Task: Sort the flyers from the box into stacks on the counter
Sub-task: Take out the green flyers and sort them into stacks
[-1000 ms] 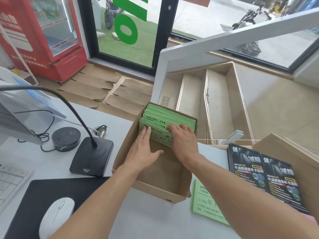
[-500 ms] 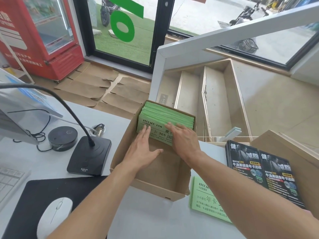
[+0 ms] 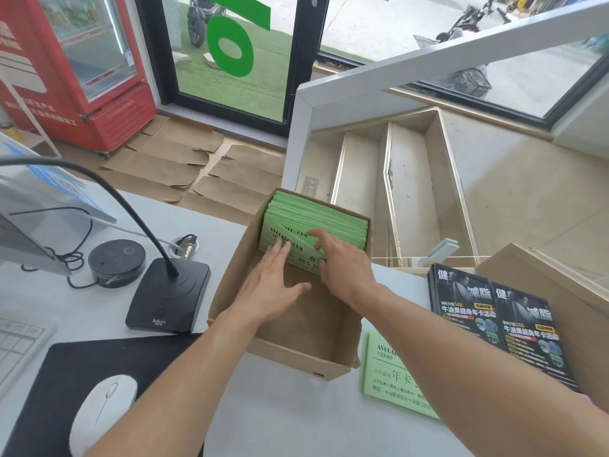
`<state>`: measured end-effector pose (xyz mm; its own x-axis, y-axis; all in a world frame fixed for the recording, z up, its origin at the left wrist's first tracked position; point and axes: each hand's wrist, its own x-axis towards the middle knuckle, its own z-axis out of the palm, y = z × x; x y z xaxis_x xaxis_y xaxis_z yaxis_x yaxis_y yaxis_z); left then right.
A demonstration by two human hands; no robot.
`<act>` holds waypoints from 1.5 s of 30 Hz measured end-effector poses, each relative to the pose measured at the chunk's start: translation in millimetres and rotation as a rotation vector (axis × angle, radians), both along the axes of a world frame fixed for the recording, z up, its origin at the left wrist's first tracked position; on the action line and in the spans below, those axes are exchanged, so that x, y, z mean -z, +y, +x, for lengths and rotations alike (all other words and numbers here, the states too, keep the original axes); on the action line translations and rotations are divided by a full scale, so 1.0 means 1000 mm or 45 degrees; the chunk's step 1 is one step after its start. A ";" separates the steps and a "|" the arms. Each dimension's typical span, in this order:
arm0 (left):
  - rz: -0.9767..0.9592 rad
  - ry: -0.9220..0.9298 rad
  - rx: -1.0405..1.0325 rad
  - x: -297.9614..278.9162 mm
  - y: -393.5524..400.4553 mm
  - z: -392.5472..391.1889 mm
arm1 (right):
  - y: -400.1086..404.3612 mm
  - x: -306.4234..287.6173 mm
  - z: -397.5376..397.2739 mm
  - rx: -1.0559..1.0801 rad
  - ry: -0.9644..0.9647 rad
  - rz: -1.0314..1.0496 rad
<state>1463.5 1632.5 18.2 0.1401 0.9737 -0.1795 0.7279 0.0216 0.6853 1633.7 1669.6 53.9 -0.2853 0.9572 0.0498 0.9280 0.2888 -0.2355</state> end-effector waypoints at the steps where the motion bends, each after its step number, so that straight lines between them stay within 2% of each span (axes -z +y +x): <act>1: 0.002 -0.002 -0.004 0.000 0.000 0.000 | 0.001 -0.001 -0.001 0.063 0.032 -0.075; 3: 0.010 0.000 -0.010 -0.001 -0.001 0.000 | 0.002 -0.002 -0.001 0.126 -0.020 -0.164; 6: 0.009 -0.042 -0.039 -0.004 -0.003 -0.001 | -0.002 -0.005 -0.003 0.051 -0.163 -0.076; 9: 0.101 -0.226 -0.276 -0.009 -0.003 -0.003 | -0.008 -0.025 -0.003 0.048 -0.033 0.024; 11: 0.216 -0.357 -0.448 -0.017 -0.004 -0.005 | -0.015 -0.045 0.001 0.108 0.184 -0.048; 13: 0.256 -0.547 -0.538 -0.029 -0.008 -0.004 | -0.032 -0.064 0.012 0.200 0.592 -0.200; 16: 0.038 -1.074 -0.532 -0.049 -0.019 -0.004 | -0.075 -0.080 0.032 0.291 1.147 -0.380; 19: -0.259 -1.700 -0.364 -0.071 -0.047 0.012 | -0.121 -0.080 0.055 0.363 1.482 -0.519; 20: -0.290 -1.795 -0.357 -0.078 -0.062 0.023 | -0.136 -0.075 0.063 0.367 1.552 -0.571; 25: -0.166 -1.621 -0.425 -0.083 -0.127 0.083 | -0.191 -0.045 0.090 0.356 1.566 -0.611; 28: -0.126 -1.491 -0.305 -0.070 -0.157 0.104 | -0.215 -0.027 0.105 0.348 1.551 -0.542; 31: -0.134 -1.463 -0.222 -0.064 -0.182 0.115 | -0.241 -0.010 0.115 0.378 1.547 -0.484; 37: -0.148 -1.366 -0.199 -0.048 -0.211 0.126 | -0.273 0.011 0.126 0.457 1.417 -0.438; 45: -0.115 -1.258 -0.314 -0.047 -0.227 0.135 | -0.283 0.010 0.123 0.439 1.406 -0.456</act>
